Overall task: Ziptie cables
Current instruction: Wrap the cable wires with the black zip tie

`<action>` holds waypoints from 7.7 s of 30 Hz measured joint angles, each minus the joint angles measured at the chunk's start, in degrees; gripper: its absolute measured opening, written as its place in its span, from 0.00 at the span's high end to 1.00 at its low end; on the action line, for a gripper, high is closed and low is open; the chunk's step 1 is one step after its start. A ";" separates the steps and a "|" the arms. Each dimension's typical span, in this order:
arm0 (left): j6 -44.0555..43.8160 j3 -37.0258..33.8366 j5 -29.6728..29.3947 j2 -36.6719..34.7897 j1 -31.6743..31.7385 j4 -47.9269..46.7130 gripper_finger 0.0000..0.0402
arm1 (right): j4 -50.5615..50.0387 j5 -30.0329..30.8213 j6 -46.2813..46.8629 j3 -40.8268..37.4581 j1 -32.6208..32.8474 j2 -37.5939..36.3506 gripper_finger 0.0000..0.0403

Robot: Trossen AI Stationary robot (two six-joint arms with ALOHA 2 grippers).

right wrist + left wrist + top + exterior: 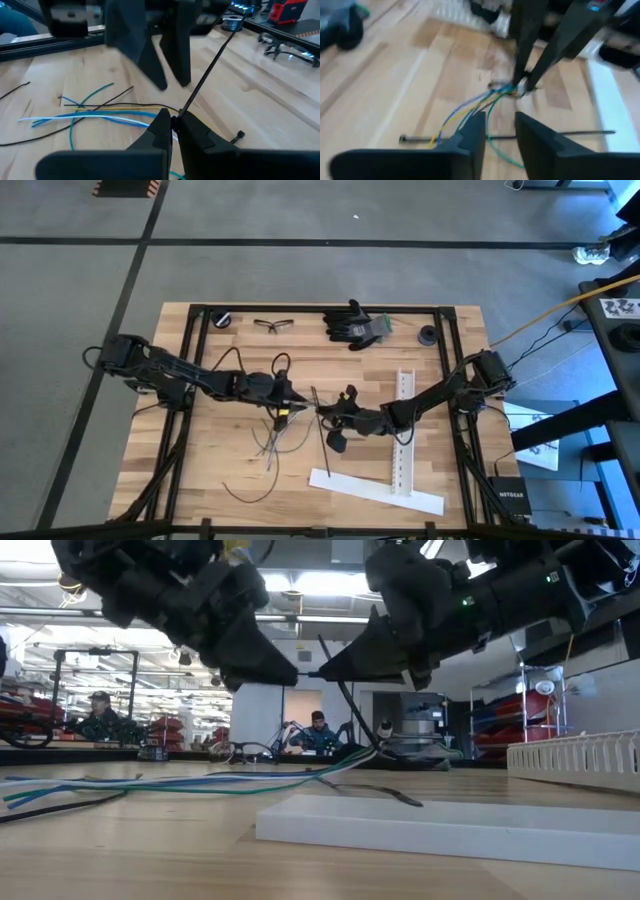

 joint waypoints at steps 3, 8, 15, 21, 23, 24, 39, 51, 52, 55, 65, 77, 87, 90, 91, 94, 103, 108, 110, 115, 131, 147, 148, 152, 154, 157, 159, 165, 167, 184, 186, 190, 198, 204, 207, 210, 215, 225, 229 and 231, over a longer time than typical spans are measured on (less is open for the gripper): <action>-1.32 -0.46 0.80 1.70 -0.92 1.98 0.68 | 1.34 0.10 0.00 0.00 -0.02 0.00 1.00; -2.68 -0.34 1.33 10.05 -3.15 15.76 0.59 | 3.79 0.68 -0.96 0.02 -0.02 -0.02 1.00; -3.40 1.96 -1.55 17.66 -3.63 27.24 0.61 | 3.85 0.73 -1.29 0.00 -0.02 -0.07 0.99; -2.60 3.58 -3.85 19.34 -3.63 27.08 0.65 | 3.75 0.78 -1.33 0.00 -0.02 -0.07 0.98; -1.48 3.58 -3.85 19.31 -3.63 27.17 0.66 | 3.66 0.59 -1.35 0.00 -0.02 -0.07 0.98; -1.08 3.58 -3.85 19.30 -3.63 27.46 0.67 | 3.66 0.50 -1.36 0.00 -0.02 -0.07 0.98; 3.44 3.61 -3.83 19.10 -3.99 24.61 1.00 | -0.18 -1.57 -0.52 -0.04 0.00 -2.18 0.83; 3.86 3.59 -3.89 19.11 -4.59 23.80 1.00 | -29.40 -7.01 3.07 -0.39 -0.02 -16.06 0.53; 4.10 3.58 -3.91 19.12 -4.59 23.83 1.00 | -29.00 -8.20 3.17 -0.85 -0.02 -15.46 0.54; 4.22 3.58 -3.89 19.11 -4.61 24.25 1.00 | -25.62 -9.62 3.48 -2.49 0.04 -11.78 0.57; 3.37 3.56 -3.85 19.12 -4.68 24.62 1.00 | -8.78 -7.31 0.15 -2.40 -0.01 0.04 0.61; 4.71 3.56 -3.83 19.12 -4.70 23.30 1.00 | -13.23 -5.30 -1.29 -2.01 -0.74 -8.60 0.61; 4.82 3.56 -3.83 19.12 -4.94 23.11 1.00 | -9.72 -20.10 14.25 -2.08 -9.96 -9.48 0.61; 4.99 3.56 -3.83 19.12 -5.13 23.18 1.00 | -6.79 -23.99 16.92 -1.88 -11.30 -8.75 0.61; 5.01 3.56 -3.83 19.12 -5.16 23.11 1.00 | -7.25 -25.03 17.63 -1.99 -11.60 -8.63 0.61; 5.29 3.56 -3.81 19.12 -5.17 23.16 1.00 | -7.53 -25.59 18.48 -2.05 -11.71 -8.52 0.61; 5.84 3.56 -3.79 19.12 -5.16 23.33 1.00 | -5.16 -25.61 19.23 -2.10 -11.65 -6.73 0.74; 5.82 3.56 -3.76 19.12 -5.14 23.26 1.00 | -3.65 -25.59 17.83 -1.88 -11.65 -6.34 0.97; 5.80 3.56 -3.79 19.12 -5.18 23.33 1.00 | -3.31 -25.61 17.23 -1.92 -11.65 -5.80 0.98; 3.77 3.56 -3.77 19.12 -5.16 23.39 1.00 | -3.10 -26.18 15.05 -1.90 -11.63 -5.64 1.00; 3.14 3.54 -1.84 5.84 -4.13 3.23 0.64 | -2.31 -27.03 10.54 -1.90 -11.65 -5.62 1.00; 3.30 3.54 -2.58 12.06 -2.73 17.80 0.69 | -0.34 -27.05 9.31 -1.92 -11.60 -5.60 1.00; 4.16 3.54 -2.59 12.06 -2.71 17.71 0.71 | -0.42 -27.05 9.31 -1.90 -11.58 -5.60 1.00; 6.17 3.58 -2.77 12.09 -2.45 16.84 0.85 | -0.43 -27.09 9.11 -1.92 -11.58 -5.60 1.00; 7.43 3.58 -2.90 12.36 -2.45 17.07 0.95 | -0.43 -27.22 9.11 -1.95 -11.56 -5.60 1.00; 8.28 3.58 -5.21 12.36 -2.50 17.39 0.98 | -0.02 -25.46 8.94 -1.97 -11.54 -5.60 1.00; 8.75 3.58 -5.81 12.36 -2.65 17.32 0.99 | -0.06 -22.44 7.37 -1.97 -11.53 -5.60 1.00; 7.69 3.67 -4.64 14.18 -3.78 18.02 1.00 | -1.28 -0.47 -8.40 -1.49 -11.60 -6.28 1.00; 7.56 3.66 -2.04 15.49 -4.42 17.43 1.00 | -2.70 7.88 -15.38 -0.11 -12.15 -7.52 1.00; 7.00 5.00 -2.24 17.30 -4.24 17.37 1.00 | -40.17 -9.64 -1.26 7.36 -9.50 -17.36 0.92; 7.00 5.03 -2.27 17.30 -4.20 17.61 1.00 | -39.01 -15.82 0.50 7.41 -8.06 -15.25 0.85; 7.00 5.03 -2.30 17.30 -4.11 17.61 1.00 | -33.82 -19.46 0.10 7.28 -5.09 -10.84 0.70; 6.47 5.03 -2.35 17.25 -3.90 17.54 1.00 | -23.04 -14.54 -1.31 7.31 -4.24 -4.17 0.58; 6.50 5.03 -2.28 17.22 -3.93 17.27 1.00 | -21.23 -15.15 -1.67 7.32 -4.24 -4.00 0.69; 6.54 5.03 -2.36 17.23 -3.91 17.12 1.00 | -21.57 -15.04 -2.45 7.32 -4.24 -3.98 0.79; 6.55 5.03 -2.53 17.22 -3.86 17.17 1.00 | -21.54 -14.13 -5.66 7.32 -4.11 -3.99 0.95; 6.40 5.03 -2.71 17.21 -3.87 17.73 1.00 | -20.59 -4.92 -14.05 7.32 -3.30 -4.00 1.00; 8.04 5.55 -1.59 19.87 -5.63 17.31 1.00 | -18.89 16.46 -37.16 9.93 -1.93 -5.90 1.00; 9.88 7.18 -1.91 20.74 -5.84 14.29 1.00 | -22.11 17.45 -39.65 11.06 -2.57 -10.12 1.00; 10.28 7.50 -1.92 20.39 -5.76 13.42 1.00 | -25.49 17.54 -34.52 11.08 -2.67 -12.69 1.00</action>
